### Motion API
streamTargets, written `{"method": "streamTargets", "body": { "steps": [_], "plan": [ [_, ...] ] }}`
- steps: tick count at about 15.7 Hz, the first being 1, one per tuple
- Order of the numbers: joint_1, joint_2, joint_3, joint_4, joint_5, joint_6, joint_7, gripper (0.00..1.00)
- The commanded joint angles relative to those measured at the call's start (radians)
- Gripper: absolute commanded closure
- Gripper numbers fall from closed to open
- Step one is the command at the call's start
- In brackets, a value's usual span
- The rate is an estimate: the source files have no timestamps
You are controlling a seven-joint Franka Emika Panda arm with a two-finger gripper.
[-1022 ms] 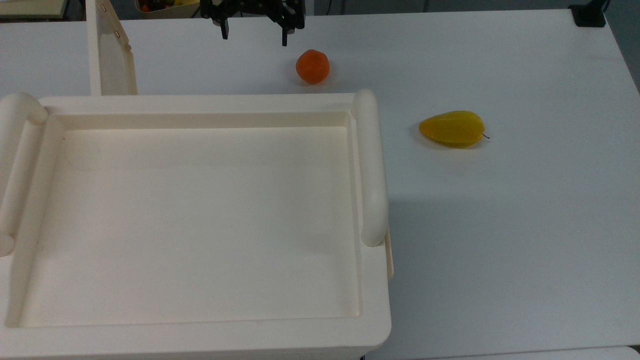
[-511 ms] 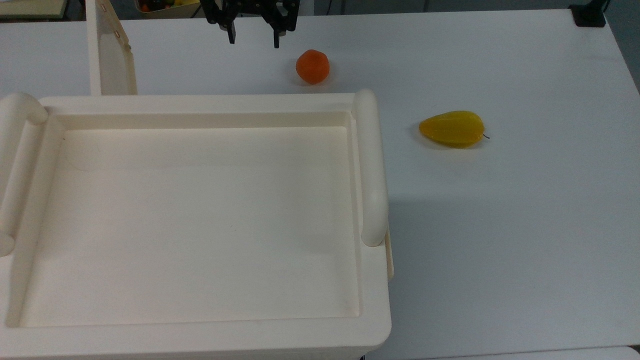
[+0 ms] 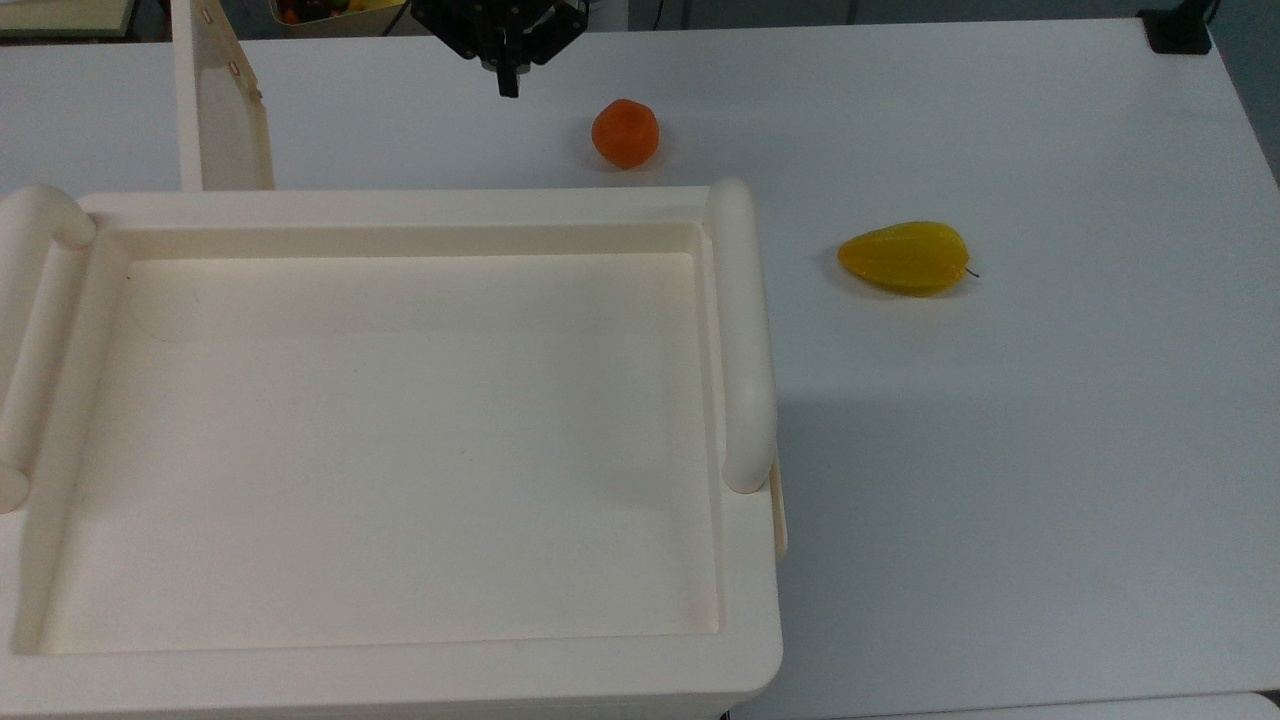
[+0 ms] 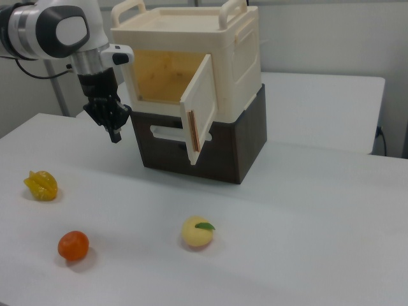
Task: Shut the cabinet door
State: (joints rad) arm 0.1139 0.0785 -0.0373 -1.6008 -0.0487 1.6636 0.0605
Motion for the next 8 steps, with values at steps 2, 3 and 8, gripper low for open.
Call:
{"method": "streamTargets", "body": {
  "steps": [2, 3, 8],
  "plan": [
    [-0.029, -0.037, -0.006, 0.014, 0.018, -0.021, -0.025, 1.00],
    [-0.037, -0.036, -0.007, 0.031, 0.018, -0.021, -0.027, 1.00],
    [-0.083, -0.043, -0.009, 0.159, 0.020, -0.042, -0.028, 1.00]
  ]
}}
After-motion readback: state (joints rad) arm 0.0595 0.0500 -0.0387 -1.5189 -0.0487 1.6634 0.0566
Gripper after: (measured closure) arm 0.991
